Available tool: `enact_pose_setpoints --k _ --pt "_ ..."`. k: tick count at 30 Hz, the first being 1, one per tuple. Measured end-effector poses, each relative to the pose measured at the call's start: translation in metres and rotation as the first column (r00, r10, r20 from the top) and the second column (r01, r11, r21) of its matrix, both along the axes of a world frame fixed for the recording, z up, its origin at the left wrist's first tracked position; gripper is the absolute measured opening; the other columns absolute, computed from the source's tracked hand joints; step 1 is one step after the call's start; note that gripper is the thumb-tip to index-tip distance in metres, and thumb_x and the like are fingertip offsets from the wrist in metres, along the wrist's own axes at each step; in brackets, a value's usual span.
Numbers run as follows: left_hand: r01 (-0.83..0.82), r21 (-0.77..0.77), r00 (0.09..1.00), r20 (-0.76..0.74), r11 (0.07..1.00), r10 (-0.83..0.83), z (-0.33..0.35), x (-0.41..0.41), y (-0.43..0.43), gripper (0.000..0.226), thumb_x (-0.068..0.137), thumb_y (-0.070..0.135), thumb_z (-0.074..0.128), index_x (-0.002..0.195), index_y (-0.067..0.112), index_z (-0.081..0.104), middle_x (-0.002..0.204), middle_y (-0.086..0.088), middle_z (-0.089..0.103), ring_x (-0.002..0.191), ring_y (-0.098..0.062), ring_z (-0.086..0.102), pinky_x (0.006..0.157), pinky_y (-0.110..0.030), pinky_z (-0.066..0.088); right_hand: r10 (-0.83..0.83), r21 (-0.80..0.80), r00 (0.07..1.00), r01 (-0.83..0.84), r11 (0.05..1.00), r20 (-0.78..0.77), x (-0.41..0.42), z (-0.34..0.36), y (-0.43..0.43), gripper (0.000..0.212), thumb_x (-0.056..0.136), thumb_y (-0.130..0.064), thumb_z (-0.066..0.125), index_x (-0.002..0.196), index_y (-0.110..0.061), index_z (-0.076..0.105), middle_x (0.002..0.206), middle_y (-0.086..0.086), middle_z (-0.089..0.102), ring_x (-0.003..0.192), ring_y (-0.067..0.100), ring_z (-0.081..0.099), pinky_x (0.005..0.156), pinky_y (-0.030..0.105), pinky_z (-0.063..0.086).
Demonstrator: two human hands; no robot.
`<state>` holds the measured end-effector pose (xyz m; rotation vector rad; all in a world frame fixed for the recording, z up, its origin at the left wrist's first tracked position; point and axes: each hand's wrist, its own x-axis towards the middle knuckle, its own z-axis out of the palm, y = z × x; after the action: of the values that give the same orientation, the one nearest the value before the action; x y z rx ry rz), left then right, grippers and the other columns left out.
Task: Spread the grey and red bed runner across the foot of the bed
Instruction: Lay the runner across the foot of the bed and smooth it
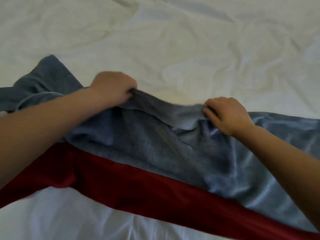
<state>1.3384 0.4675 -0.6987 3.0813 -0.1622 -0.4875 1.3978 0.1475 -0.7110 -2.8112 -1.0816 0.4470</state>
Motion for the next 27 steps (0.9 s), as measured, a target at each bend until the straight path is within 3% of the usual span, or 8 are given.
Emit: enact_pose_setpoints --k 3,11,15,18,21,27 --pt "-0.094 0.006 0.996 0.006 0.996 0.094 0.001 0.027 0.016 0.011 0.086 0.031 0.06 0.092 0.025 0.066 0.099 -0.008 0.065 0.094 -0.032 0.059 0.065 -0.032 0.037 -0.138 0.007 0.985 0.138 0.99 0.101 0.018 -0.012 0.002 0.023 0.096 -0.028 0.045 0.085 -0.011 0.055 0.082 0.016 0.064 0.076 0.039 0.057 0.063 0.037 0.032" --pt "-0.206 0.258 0.972 -0.059 0.944 0.228 -0.024 0.072 0.009 0.018 0.085 0.026 0.063 0.101 0.018 0.068 0.105 -0.012 0.064 0.1 -0.033 0.059 0.07 -0.033 0.035 -0.249 -0.108 0.957 0.267 0.958 0.149 0.051 -0.046 0.038 0.02 0.097 -0.028 0.044 0.098 -0.01 0.054 0.1 0.013 0.062 0.093 0.036 0.055 0.07 0.038 0.03" --pt "-0.213 0.218 0.976 0.097 0.952 0.196 -0.03 0.063 -0.005 0.028 0.074 0.012 0.061 0.103 0.012 0.064 0.101 -0.017 0.062 0.096 -0.038 0.058 0.071 -0.037 0.037 -0.29 -0.05 0.936 0.305 0.951 0.198 0.041 -0.054 0.041 0.018 0.095 -0.025 0.046 0.101 -0.008 0.05 0.102 0.014 0.057 0.093 0.034 0.051 0.07 0.039 0.031" --pt "-0.088 0.077 0.97 0.234 0.993 0.068 -0.026 0.047 -0.019 0.044 0.075 0.036 0.059 0.111 0.011 0.057 0.104 -0.017 0.059 0.095 -0.038 0.055 0.074 -0.042 0.043 -0.291 0.005 0.93 0.297 0.955 0.226 0.028 -0.049 0.034 0.035 0.093 -0.032 0.045 0.12 -0.009 0.047 0.116 0.014 0.052 0.104 0.034 0.048 0.083 0.043 0.037" --pt "0.024 0.047 0.959 0.281 0.999 -0.036 -0.024 0.03 -0.032 0.058 0.077 0.058 0.046 0.114 0.014 0.055 0.103 -0.012 0.061 0.091 -0.034 0.057 0.072 -0.04 0.045 -0.248 0.017 0.95 0.249 0.968 0.189 0.016 -0.037 0.031 0.049 0.094 -0.038 0.042 0.136 -0.014 0.038 0.133 0.011 0.045 0.12 0.032 0.043 0.104 0.048 0.031" --pt "0.008 -0.016 0.954 0.3 1.0 -0.003 -0.007 -0.008 -0.067 0.07 0.077 0.066 0.032 0.126 0.019 0.049 0.111 -0.008 0.061 0.096 -0.03 0.058 0.076 -0.039 0.047 -0.195 0.015 0.968 0.195 0.981 0.161 -0.024 -0.011 0.042 0.053 0.095 -0.042 0.039 0.14 -0.015 0.035 0.136 0.009 0.046 0.123 0.03 0.043 0.108 0.047 0.027"
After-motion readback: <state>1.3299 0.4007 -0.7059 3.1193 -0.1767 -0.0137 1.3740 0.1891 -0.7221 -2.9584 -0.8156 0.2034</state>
